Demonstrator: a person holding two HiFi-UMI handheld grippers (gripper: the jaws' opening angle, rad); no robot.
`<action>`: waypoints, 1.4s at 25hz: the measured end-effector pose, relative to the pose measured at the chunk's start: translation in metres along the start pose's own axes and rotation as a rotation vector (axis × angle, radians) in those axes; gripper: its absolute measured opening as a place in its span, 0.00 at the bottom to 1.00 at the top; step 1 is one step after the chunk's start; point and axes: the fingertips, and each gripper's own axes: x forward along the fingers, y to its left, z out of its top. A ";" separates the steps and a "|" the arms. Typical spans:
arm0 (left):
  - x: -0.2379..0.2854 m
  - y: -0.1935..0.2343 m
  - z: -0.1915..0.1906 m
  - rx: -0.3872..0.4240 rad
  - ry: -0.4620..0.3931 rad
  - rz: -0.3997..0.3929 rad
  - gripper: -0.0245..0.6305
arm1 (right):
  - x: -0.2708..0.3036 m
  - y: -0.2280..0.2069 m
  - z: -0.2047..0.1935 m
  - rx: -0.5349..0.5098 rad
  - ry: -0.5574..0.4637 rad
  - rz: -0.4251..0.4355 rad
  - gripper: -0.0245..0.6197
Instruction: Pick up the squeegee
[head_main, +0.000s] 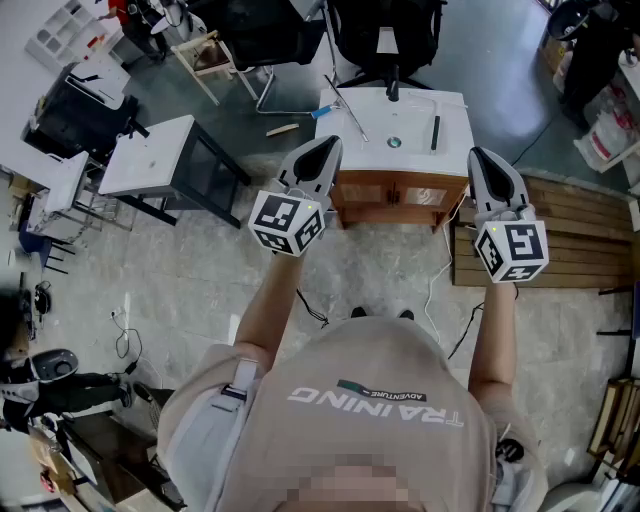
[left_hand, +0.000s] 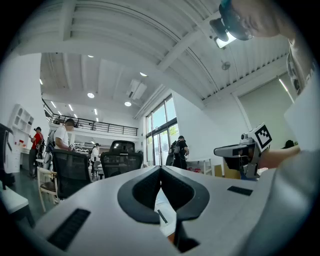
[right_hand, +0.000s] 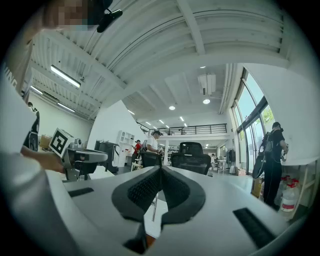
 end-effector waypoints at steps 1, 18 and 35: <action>0.000 0.002 0.001 0.001 -0.001 0.001 0.06 | 0.001 0.002 0.000 0.000 0.003 0.001 0.09; 0.015 0.040 -0.004 -0.010 -0.018 -0.056 0.06 | 0.039 0.009 -0.014 0.005 0.052 -0.050 0.09; 0.086 0.068 -0.075 -0.070 0.084 0.005 0.06 | 0.076 -0.059 -0.132 0.102 0.255 -0.060 0.09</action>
